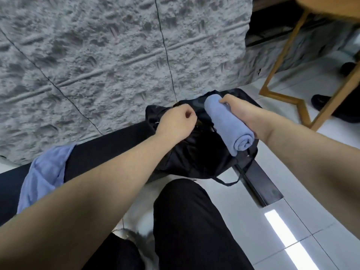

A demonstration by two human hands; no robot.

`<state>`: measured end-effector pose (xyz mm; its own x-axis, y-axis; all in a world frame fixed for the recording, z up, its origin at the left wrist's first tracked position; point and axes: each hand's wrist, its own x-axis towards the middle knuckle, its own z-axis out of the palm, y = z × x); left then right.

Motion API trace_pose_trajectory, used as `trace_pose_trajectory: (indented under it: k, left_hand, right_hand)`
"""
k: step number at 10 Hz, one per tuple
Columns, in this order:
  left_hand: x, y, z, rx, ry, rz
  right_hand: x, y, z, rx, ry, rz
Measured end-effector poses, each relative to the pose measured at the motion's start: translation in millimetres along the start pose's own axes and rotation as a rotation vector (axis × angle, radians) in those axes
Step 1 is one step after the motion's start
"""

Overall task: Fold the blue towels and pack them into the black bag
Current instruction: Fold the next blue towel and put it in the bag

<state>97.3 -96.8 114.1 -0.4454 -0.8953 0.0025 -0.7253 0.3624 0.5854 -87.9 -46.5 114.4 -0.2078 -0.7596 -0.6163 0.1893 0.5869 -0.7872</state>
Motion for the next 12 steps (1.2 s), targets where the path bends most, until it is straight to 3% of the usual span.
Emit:
trace_pose_trajectory:
  k: [1,2,4,5,6,7,8,9,10,11,12]
  left_hand:
    - [12.9,-10.6,2.3,0.298,-0.121,0.113]
    - [30.8,-26.9,8.5,0.488,-0.303,0.091]
    - [43.3,-30.0,4.7,0.329,-0.231,0.068]
    - [42.6,-32.4,4.7,0.257,-0.209,0.096]
    - [39.0,-37.6,2.7,0.265,-0.203,0.098]
    - [28.9,-44.4,-8.3,0.416,-0.198,0.086]
    - [13.2,-53.6,-14.4,0.562,-0.317,0.21]
    - [-5.6,-69.7,-22.8,0.499,-0.433,0.486]
    - [-12.3,-83.0,-30.8,0.454,-0.39,0.684]
    - [-14.0,-89.6,-41.1,0.414,-0.338,0.726]
    - [-18.7,-99.4,-46.2,0.55,-0.223,0.801]
  right_hand:
    - [3.3,0.3,-12.0,-0.09,-0.047,0.037]
    - [10.2,0.0,-14.6,-0.178,-0.093,0.064]
    - [12.7,-7.9,1.9,-0.366,-0.258,0.134]
    - [17.1,-16.4,17.4,-0.533,-0.231,-0.004]
    - [22.7,-25.7,29.9,-0.54,-0.223,-0.061]
    - [34.0,-35.8,46.5,-0.515,-0.218,-0.049]
    - [40.0,-43.3,56.4,-0.405,-0.206,-0.036]
    - [62.7,-48.9,80.2,-0.176,-0.172,-0.014]
    - [69.6,-48.1,103.3,-0.132,-0.091,-0.088]
    - [75.7,-42.9,113.4,-0.071,-0.04,-0.132]
    - [81.1,-31.0,123.9,-0.023,-0.111,-0.049]
